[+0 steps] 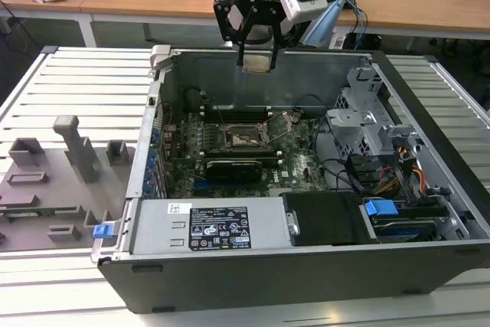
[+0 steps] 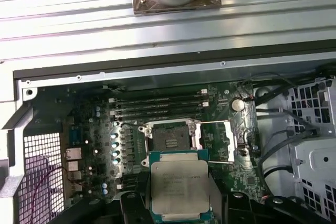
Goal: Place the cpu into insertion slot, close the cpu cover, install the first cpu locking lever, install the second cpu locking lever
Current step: 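Place the cpu into insertion slot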
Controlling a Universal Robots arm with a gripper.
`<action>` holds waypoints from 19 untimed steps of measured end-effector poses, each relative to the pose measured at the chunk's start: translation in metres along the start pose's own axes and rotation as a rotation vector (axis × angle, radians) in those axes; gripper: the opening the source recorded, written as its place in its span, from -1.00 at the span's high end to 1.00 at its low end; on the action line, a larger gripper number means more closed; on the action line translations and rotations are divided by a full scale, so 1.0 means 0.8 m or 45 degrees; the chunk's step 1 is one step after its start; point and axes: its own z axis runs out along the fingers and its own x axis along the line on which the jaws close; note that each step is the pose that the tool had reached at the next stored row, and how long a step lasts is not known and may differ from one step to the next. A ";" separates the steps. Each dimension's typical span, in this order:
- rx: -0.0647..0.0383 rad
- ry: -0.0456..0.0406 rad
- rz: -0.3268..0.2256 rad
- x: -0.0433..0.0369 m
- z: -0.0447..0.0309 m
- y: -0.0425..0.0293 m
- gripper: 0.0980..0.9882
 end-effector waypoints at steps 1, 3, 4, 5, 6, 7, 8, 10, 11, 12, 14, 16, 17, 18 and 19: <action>0.000 -0.002 0.018 0.000 0.0000 0.0000 0.01; -0.001 -0.003 0.034 0.001 0.0000 0.0000 0.01; -0.001 -0.003 0.038 0.001 0.0000 0.0000 0.01; -0.001 -0.004 0.043 0.001 0.0000 -0.0001 0.01; -0.001 -0.004 0.046 0.001 0.0000 -0.0001 0.01; -0.001 -0.004 0.048 0.001 0.0000 -0.0001 0.01; -0.001 -0.005 0.051 0.001 0.0000 -0.0001 0.01; -0.001 -0.005 0.056 0.001 0.0000 -0.0001 0.01; -0.001 -0.005 0.061 0.001 0.0000 -0.0001 0.01; -0.001 -0.006 0.065 0.001 0.0000 -0.0001 0.01; -0.001 -0.007 0.073 0.001 0.0000 -0.0001 0.01; -0.001 -0.007 0.077 0.001 0.0000 -0.0001 0.01; -0.001 -0.007 0.078 0.001 0.0000 -0.0001 0.01; -0.002 -0.007 0.080 0.001 0.0000 -0.0001 0.01; -0.002 -0.007 0.082 0.001 0.0000 -0.0001 0.01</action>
